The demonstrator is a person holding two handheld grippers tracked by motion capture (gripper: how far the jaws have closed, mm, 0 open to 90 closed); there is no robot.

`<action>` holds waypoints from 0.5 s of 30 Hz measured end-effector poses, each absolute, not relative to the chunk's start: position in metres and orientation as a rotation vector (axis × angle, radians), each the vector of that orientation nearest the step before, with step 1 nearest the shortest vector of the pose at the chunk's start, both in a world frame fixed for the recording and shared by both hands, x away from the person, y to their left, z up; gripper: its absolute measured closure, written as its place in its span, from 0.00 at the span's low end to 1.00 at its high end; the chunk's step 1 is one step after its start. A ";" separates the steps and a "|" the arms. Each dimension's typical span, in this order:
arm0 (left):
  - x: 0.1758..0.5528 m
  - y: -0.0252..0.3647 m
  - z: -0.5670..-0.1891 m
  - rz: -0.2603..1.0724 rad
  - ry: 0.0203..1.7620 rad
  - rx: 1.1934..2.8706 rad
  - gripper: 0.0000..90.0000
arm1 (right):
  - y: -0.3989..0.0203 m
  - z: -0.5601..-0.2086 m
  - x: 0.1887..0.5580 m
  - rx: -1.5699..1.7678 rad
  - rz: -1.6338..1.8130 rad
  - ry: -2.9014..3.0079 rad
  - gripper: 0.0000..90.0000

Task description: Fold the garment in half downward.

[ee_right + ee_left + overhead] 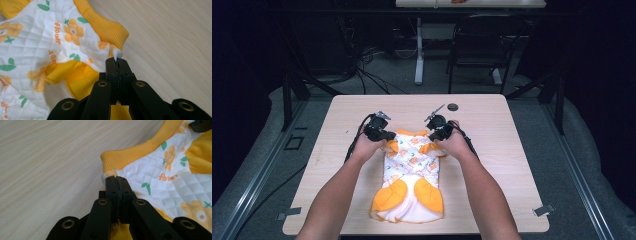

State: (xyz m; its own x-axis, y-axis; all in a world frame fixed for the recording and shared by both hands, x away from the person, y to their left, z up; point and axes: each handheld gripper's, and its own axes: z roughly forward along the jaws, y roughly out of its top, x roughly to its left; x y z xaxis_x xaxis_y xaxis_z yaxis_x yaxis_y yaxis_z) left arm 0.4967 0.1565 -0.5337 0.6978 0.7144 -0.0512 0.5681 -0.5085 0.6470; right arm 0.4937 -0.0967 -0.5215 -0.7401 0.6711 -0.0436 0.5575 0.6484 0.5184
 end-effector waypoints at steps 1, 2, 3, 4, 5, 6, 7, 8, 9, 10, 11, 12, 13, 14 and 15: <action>0.497 0.157 -0.532 0.292 0.972 2.258 0.99 | -0.097 -0.522 0.494 0.999 0.714 2.636 0.99; 0.496 0.158 -0.529 0.295 0.966 2.259 0.99 | -0.097 -0.518 0.494 0.990 0.725 2.638 0.99; 0.496 0.158 -0.529 0.295 0.966 2.259 0.99 | -0.097 -0.518 0.494 0.990 0.725 2.638 0.99; 0.496 0.159 -0.526 0.299 0.958 2.249 0.99 | -0.097 -0.514 0.494 0.987 0.727 2.633 0.99; 0.496 0.159 -0.524 0.302 0.958 2.245 0.99 | -0.098 -0.513 0.494 0.983 0.724 2.634 0.99; 0.496 0.160 -0.522 0.308 0.954 2.234 0.99 | -0.097 -0.512 0.494 0.989 0.741 2.624 0.99; 0.496 0.160 -0.522 0.308 0.954 2.234 0.99 | -0.097 -0.512 0.494 0.989 0.741 2.624 0.99; 0.495 0.161 -0.520 0.306 0.956 2.229 0.99 | -0.098 -0.509 0.494 0.986 0.739 2.627 0.99; 0.495 0.161 -0.518 0.312 0.951 2.226 0.99 | -0.098 -0.507 0.494 0.984 0.754 2.622 0.99; 0.495 0.162 -0.516 0.315 0.945 2.219 0.99 | -0.099 -0.504 0.495 0.979 0.756 2.621 0.99; 0.495 0.162 -0.515 0.322 0.942 2.218 0.99 | -0.099 -0.500 0.495 0.975 0.766 2.618 0.99; 0.495 0.163 -0.510 0.326 0.933 2.211 0.99 | -0.100 -0.495 0.495 0.962 0.773 2.613 0.99; 0.495 0.163 -0.510 0.326 0.933 2.211 0.99 | -0.100 -0.495 0.495 0.962 0.773 2.613 0.99; 0.495 0.164 -0.505 0.335 0.928 2.200 0.99 | -0.101 -0.490 0.494 0.965 0.808 2.592 0.99; 0.495 0.164 -0.505 0.335 0.928 2.200 0.99 | -0.101 -0.490 0.494 0.965 0.808 2.592 0.99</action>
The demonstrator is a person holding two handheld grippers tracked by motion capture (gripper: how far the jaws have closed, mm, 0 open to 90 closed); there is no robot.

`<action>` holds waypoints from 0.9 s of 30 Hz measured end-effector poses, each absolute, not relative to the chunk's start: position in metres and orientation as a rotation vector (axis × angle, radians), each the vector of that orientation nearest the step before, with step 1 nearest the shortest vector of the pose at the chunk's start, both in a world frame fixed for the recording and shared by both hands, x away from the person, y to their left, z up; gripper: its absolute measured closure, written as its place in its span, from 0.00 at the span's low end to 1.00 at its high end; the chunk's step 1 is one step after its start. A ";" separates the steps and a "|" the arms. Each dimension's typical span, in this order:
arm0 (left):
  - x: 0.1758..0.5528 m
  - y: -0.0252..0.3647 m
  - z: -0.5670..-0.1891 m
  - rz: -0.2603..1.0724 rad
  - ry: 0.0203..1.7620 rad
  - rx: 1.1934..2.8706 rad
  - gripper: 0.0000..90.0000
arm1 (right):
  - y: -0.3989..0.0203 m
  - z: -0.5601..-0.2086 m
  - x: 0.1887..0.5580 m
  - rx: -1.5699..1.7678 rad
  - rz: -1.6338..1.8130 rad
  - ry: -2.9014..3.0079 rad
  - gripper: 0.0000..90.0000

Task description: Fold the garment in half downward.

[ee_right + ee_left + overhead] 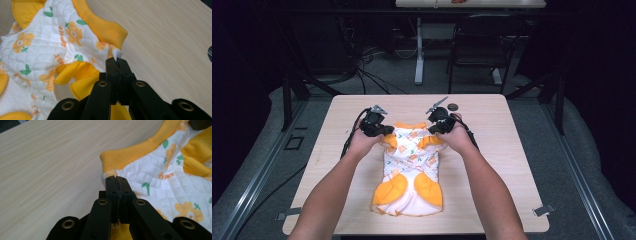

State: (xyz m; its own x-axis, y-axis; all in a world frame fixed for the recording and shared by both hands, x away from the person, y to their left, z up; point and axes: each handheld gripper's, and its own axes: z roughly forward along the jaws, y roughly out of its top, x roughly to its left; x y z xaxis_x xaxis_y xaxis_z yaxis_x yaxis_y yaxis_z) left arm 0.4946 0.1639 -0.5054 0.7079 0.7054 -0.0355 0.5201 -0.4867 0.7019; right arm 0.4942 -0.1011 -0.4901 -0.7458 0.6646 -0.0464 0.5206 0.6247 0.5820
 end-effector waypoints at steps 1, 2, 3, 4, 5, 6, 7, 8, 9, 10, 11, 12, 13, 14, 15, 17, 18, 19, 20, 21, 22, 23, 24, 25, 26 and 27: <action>0.495 0.164 -0.502 0.341 0.922 2.197 0.99 | -0.102 -0.487 0.495 0.952 0.795 2.597 0.99; 0.494 0.164 -0.500 0.351 0.917 2.193 0.99 | -0.102 -0.485 0.494 0.946 0.791 2.593 0.99; 0.493 0.164 -0.497 0.360 0.912 2.177 0.99 | -0.102 -0.480 0.494 0.928 0.789 2.586 0.99; 0.493 0.164 -0.497 0.360 0.912 2.177 0.99 | -0.102 -0.480 0.494 0.928 0.789 2.586 0.99; 0.493 0.165 -0.495 0.363 0.907 2.176 0.99 | -0.102 -0.477 0.494 0.921 0.790 2.583 0.99; 0.493 0.165 -0.493 0.367 0.900 2.176 0.99 | -0.102 -0.474 0.494 0.917 0.798 2.577 0.99; 0.492 0.165 -0.491 0.375 0.894 2.170 0.99 | -0.103 -0.469 0.493 0.897 0.797 2.571 0.99; 0.492 0.166 -0.489 0.381 0.889 2.160 0.99 | -0.103 -0.469 0.493 0.897 0.797 2.571 0.99; 0.492 0.166 -0.486 0.388 0.884 2.156 0.99 | -0.103 -0.465 0.492 0.880 0.797 2.563 0.99; 0.491 0.166 -0.484 0.390 0.878 2.149 0.99 | -0.103 -0.465 0.492 0.880 0.797 2.563 0.99; 0.490 0.166 -0.481 0.404 0.869 2.146 0.99 | -0.103 -0.462 0.492 0.875 0.790 2.562 0.99; 0.490 0.166 -0.479 0.408 0.864 2.144 0.99 | -0.103 -0.459 0.492 0.869 0.793 2.555 0.99; 0.489 0.166 -0.477 0.411 0.859 2.141 0.99 | -0.103 -0.457 0.491 0.866 0.795 2.549 0.99; 0.489 0.167 -0.475 0.418 0.850 2.139 0.99 | -0.103 -0.455 0.491 0.858 0.798 2.549 0.99; 0.487 0.168 -0.470 0.430 0.841 2.126 0.99 | -0.103 -0.451 0.490 0.844 0.811 2.532 0.99; 0.486 0.170 -0.467 0.430 0.836 2.120 0.99 | -0.103 -0.449 0.489 0.840 0.815 2.527 0.99; 0.485 0.170 -0.466 0.431 0.833 2.113 0.99 | -0.103 -0.447 0.488 0.823 0.813 2.524 0.99; 0.483 0.171 -0.465 0.433 0.826 2.118 0.99 | -0.103 -0.446 0.487 0.823 0.819 2.518 0.99; 0.482 0.171 -0.464 0.437 0.820 2.120 0.99 | -0.103 -0.445 0.486 0.807 0.814 2.518 0.99; 0.481 0.171 -0.463 0.439 0.816 2.127 0.99 | -0.103 -0.445 0.485 0.802 0.821 2.519 0.99; 0.479 0.171 -0.463 0.449 0.810 2.122 0.99 | -0.102 -0.445 0.482 0.778 0.815 2.518 0.99; 0.478 0.171 -0.463 0.447 0.800 2.126 0.99 | -0.101 -0.444 0.480 0.764 0.806 2.524 0.99; 0.476 0.171 -0.462 0.443 0.787 2.136 0.99 | -0.101 -0.444 0.480 0.764 0.806 2.524 0.99; 0.474 0.171 -0.462 0.443 0.770 2.142 0.99 | -0.100 -0.444 0.477 0.734 0.803 2.536 0.99; 0.474 0.171 -0.462 0.443 0.770 2.142 0.99 | -0.100 -0.444 0.477 0.734 0.803 2.536 0.99; 0.473 0.172 -0.463 0.440 0.763 2.144 0.99 | -0.100 -0.444 0.476 0.719 0.800 2.542 0.99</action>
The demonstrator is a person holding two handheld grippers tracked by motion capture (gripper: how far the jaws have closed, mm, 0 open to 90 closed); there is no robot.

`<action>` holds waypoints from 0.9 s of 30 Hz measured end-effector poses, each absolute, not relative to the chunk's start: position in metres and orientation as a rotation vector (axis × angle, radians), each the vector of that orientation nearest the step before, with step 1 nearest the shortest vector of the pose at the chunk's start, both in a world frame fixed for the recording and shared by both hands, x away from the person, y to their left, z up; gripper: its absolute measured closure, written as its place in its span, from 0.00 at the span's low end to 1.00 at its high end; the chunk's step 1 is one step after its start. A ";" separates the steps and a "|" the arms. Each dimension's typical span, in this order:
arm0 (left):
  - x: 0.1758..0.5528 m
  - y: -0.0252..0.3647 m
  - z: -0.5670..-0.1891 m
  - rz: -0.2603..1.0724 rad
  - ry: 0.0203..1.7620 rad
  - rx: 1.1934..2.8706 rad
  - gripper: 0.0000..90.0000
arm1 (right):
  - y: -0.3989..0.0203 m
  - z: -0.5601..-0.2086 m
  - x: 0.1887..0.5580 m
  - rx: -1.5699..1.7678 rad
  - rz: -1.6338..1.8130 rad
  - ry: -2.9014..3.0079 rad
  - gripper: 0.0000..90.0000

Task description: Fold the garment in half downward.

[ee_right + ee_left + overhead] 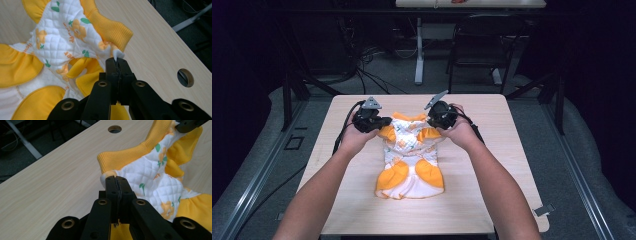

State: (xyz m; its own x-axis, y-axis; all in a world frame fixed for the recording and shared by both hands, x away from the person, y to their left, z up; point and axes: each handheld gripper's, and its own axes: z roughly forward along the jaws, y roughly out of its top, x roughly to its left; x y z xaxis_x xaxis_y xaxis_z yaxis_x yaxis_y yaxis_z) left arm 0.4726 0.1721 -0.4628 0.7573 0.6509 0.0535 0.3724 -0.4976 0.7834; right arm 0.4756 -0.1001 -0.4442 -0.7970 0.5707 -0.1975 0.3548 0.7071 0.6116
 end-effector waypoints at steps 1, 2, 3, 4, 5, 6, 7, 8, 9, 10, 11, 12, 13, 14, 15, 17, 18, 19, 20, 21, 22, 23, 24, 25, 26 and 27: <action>0.472 0.173 -0.463 0.440 0.760 2.142 0.99 | -0.100 -0.444 0.474 0.716 0.808 2.541 0.99; 0.469 0.175 -0.463 0.433 0.759 2.134 0.99 | -0.101 -0.443 0.472 0.703 0.806 2.541 0.99; 0.469 0.175 -0.463 0.433 0.759 2.134 0.99 | -0.101 -0.443 0.472 0.703 0.806 2.541 0.99; 0.467 0.177 -0.465 0.433 0.759 2.128 0.99 | -0.100 -0.442 0.469 0.693 0.816 2.540 0.99; 0.467 0.177 -0.465 0.433 0.759 2.128 0.99 | -0.100 -0.442 0.469 0.693 0.816 2.540 0.99; 0.466 0.179 -0.465 0.432 0.755 2.125 0.99 | -0.101 -0.441 0.467 0.685 0.810 2.543 0.99; 0.465 0.180 -0.466 0.429 0.756 2.123 0.99 | -0.100 -0.441 0.465 0.678 0.811 2.546 0.99; 0.463 0.181 -0.466 0.427 0.753 2.124 0.99 | -0.100 -0.441 0.464 0.671 0.814 2.551 0.99; 0.461 0.182 -0.466 0.426 0.749 2.121 0.99 | -0.100 -0.442 0.462 0.665 0.823 2.551 0.99; 0.460 0.183 -0.467 0.422 0.751 2.115 0.99 | -0.100 -0.442 0.460 0.654 0.818 2.556 0.99; 0.458 0.184 -0.467 0.416 0.744 2.115 0.99 | -0.100 -0.443 0.458 0.645 0.819 2.562 0.99; 0.457 0.184 -0.468 0.414 0.743 2.122 0.99 | -0.101 -0.444 0.456 0.636 0.811 2.569 0.99; 0.455 0.184 -0.469 0.412 0.737 2.126 0.99 | -0.101 -0.446 0.455 0.640 0.822 2.569 0.99; 0.454 0.184 -0.470 0.410 0.734 2.126 0.99 | -0.101 -0.446 0.454 0.633 0.810 2.577 0.99; 0.451 0.184 -0.471 0.402 0.731 2.130 0.99 | -0.102 -0.448 0.452 0.625 0.802 2.579 0.99; 0.450 0.184 -0.471 0.409 0.723 2.133 0.99 | -0.102 -0.449 0.451 0.625 0.806 2.584 0.99; 0.448 0.184 -0.473 0.398 0.720 2.131 0.99 | -0.102 -0.450 0.448 0.622 0.806 2.586 0.99; 0.448 0.184 -0.473 0.398 0.720 2.131 0.99 | -0.102 -0.450 0.448 0.622 0.806 2.586 0.99; 0.446 0.184 -0.474 0.396 0.718 2.133 0.99 | -0.102 -0.452 0.446 0.618 0.812 2.585 0.99; 0.444 0.184 -0.475 0.388 0.716 2.138 0.99 | -0.103 -0.453 0.445 0.611 0.814 2.593 0.99; 0.443 0.184 -0.476 0.387 0.712 2.142 0.99 | -0.103 -0.455 0.443 0.610 0.818 2.597 0.99; 0.442 0.185 -0.477 0.387 0.709 2.146 0.99 | -0.102 -0.455 0.441 0.605 0.806 2.604 0.99; 0.439 0.184 -0.479 0.380 0.705 2.159 0.99 | -0.102 -0.457 0.439 0.589 0.804 2.614 0.99; 0.439 0.184 -0.479 0.380 0.705 2.159 0.99 | -0.102 -0.457 0.439 0.589 0.804 2.614 0.99; 0.437 0.184 -0.479 0.378 0.704 2.163 0.99 | -0.102 -0.457 0.437 0.585 0.807 2.614 0.99; 0.436 0.184 -0.479 0.372 0.702 2.165 0.99 | -0.101 -0.459 0.434 0.593 0.814 2.615 0.99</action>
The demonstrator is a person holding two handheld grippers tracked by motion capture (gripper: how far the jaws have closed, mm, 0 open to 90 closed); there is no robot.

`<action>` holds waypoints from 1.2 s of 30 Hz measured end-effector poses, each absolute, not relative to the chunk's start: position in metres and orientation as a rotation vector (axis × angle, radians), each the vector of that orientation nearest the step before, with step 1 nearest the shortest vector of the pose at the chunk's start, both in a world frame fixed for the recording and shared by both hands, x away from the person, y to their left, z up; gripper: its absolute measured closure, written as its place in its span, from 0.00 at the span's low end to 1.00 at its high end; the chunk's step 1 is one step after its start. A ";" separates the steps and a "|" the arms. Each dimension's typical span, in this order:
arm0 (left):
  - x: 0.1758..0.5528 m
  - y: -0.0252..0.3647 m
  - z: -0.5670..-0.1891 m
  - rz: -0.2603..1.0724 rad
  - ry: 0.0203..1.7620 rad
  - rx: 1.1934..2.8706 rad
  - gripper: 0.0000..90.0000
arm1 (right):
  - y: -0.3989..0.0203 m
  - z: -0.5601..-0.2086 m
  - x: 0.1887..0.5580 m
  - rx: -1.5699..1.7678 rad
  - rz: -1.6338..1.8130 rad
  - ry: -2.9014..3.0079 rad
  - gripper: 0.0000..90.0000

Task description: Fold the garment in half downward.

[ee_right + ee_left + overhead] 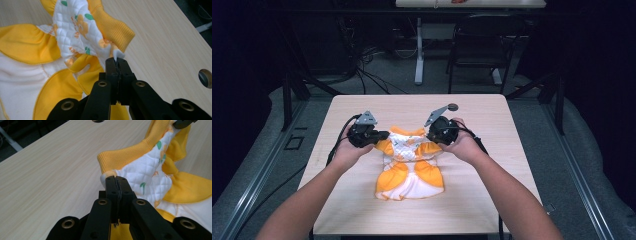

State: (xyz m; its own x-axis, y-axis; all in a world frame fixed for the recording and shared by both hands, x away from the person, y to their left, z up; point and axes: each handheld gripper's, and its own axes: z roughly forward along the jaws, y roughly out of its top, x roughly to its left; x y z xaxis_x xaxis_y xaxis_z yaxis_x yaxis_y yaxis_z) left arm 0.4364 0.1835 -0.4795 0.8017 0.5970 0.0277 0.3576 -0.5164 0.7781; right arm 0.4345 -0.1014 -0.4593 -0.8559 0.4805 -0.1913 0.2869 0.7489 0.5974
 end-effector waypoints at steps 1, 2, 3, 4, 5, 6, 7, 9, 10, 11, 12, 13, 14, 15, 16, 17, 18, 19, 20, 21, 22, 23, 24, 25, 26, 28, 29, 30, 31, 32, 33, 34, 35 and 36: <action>0.435 0.183 -0.480 0.372 0.693 2.167 0.99 | -0.101 -0.460 0.434 0.591 0.811 2.620 0.99; 0.435 0.183 -0.480 0.372 0.693 2.167 0.99 | -0.101 -0.460 0.434 0.591 0.811 2.620 0.99; 0.432 0.184 -0.480 0.363 0.687 2.168 0.99 | -0.102 -0.463 0.432 0.590 0.809 2.624 0.99; 0.432 0.184 -0.480 0.363 0.687 2.168 0.99 | -0.102 -0.463 0.432 0.590 0.809 2.624 0.99; 0.429 0.184 -0.483 0.350 0.686 2.173 0.99 | -0.104 -0.465 0.430 0.589 0.799 2.634 0.99; 0.429 0.184 -0.483 0.350 0.686 2.173 0.99 | -0.104 -0.465 0.430 0.589 0.799 2.634 0.99; 0.428 0.184 -0.484 0.352 0.682 2.179 0.99 | -0.104 -0.468 0.427 0.588 0.813 2.640 0.99; 0.424 0.184 -0.488 0.340 0.678 2.188 0.99 | -0.104 -0.470 0.424 0.582 0.803 2.651 0.99; 0.424 0.184 -0.488 0.340 0.678 2.188 0.99 | -0.104 -0.470 0.424 0.582 0.803 2.651 0.99; 0.422 0.184 -0.491 0.332 0.679 2.190 0.99 | -0.103 -0.474 0.421 0.577 0.799 2.661 0.99; 0.422 0.184 -0.491 0.332 0.679 2.190 0.99 | -0.103 -0.475 0.420 0.573 0.791 2.664 0.99; 0.420 0.185 -0.495 0.322 0.686 2.190 0.99 | -0.102 -0.477 0.419 0.570 0.782 2.672 0.98; 0.420 0.185 -0.495 0.322 0.686 2.190 0.99 | -0.102 -0.477 0.419 0.570 0.782 2.672 0.98; 0.419 0.185 -0.496 0.322 0.680 2.197 0.99 | -0.102 -0.479 0.417 0.578 0.797 2.673 0.99; 0.418 0.185 -0.498 0.317 0.682 2.193 0.99 | -0.101 -0.480 0.416 0.571 0.783 2.679 0.98; 0.416 0.186 -0.501 0.310 0.684 2.198 0.99 | -0.100 -0.483 0.413 0.568 0.786 2.688 0.98; 0.416 0.186 -0.501 0.310 0.684 2.198 0.99 | -0.100 -0.483 0.413 0.568 0.786 2.688 0.98; 0.413 0.186 -0.503 0.301 0.681 2.201 0.99 | -0.100 -0.484 0.412 0.563 0.772 2.698 0.99; 0.413 0.186 -0.503 0.301 0.681 2.201 0.99 | -0.100 -0.486 0.411 0.575 0.784 2.697 0.98; 0.411 0.187 -0.506 0.297 0.674 2.208 0.99 | -0.100 -0.487 0.410 0.570 0.779 2.704 0.98; 0.411 0.187 -0.506 0.297 0.674 2.208 0.99 | -0.100 -0.487 0.410 0.570 0.779 2.704 0.98; 0.410 0.187 -0.507 0.294 0.676 2.207 0.99 | -0.101 -0.489 0.409 0.578 0.783 2.710 0.98; 0.408 0.187 -0.508 0.287 0.678 2.208 0.99 | -0.101 -0.489 0.409 0.578 0.783 2.710 0.98; 0.406 0.187 -0.511 0.281 0.678 2.209 0.99 | -0.100 -0.491 0.407 0.567 0.770 2.719 0.98; 0.406 0.187 -0.511 0.281 0.678 2.209 0.99 | -0.100 -0.491 0.407 0.567 0.770 2.719 0.98; 0.402 0.187 -0.515 0.273 0.677 2.217 0.99 | -0.099 -0.491 0.405 0.564 0.769 2.721 0.98; 0.398 0.186 -0.519 0.267 0.671 2.221 0.99 | -0.098 -0.491 0.403 0.557 0.761 2.730 0.98; 0.398 0.186 -0.519 0.267 0.671 2.221 0.99 | -0.098 -0.491 0.403 0.557 0.761 2.730 0.98; 0.396 0.186 -0.521 0.262 0.669 2.224 0.99 | -0.098 -0.492 0.402 0.558 0.760 2.735 0.98; 0.395 0.186 -0.523 0.254 0.673 2.221 0.99 | -0.097 -0.493 0.401 0.558 0.754 2.739 0.98; 0.393 0.186 -0.524 0.250 0.671 2.223 0.99 | -0.097 -0.494 0.400 0.559 0.748 2.742 0.98; 0.391 0.185 -0.526 0.246 0.668 2.227 0.99 | -0.097 -0.495 0.399 0.560 0.749 2.748 0.98; 0.390 0.185 -0.527 0.241 0.666 2.225 0.99 | -0.097 -0.495 0.398 0.557 0.736 2.753 0.98; 0.388 0.185 -0.528 0.235 0.668 2.226 0.98 | -0.097 -0.495 0.397 0.554 0.734 2.758 0.97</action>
State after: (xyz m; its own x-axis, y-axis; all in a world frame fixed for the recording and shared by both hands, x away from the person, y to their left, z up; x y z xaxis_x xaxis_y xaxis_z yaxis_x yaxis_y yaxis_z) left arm 0.3883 0.1853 -0.5276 0.8446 0.5336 -0.0443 0.3888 -0.5543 0.7360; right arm 0.3970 -0.0968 -0.4950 -0.9010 0.4152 -0.1255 0.2980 0.8027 0.5166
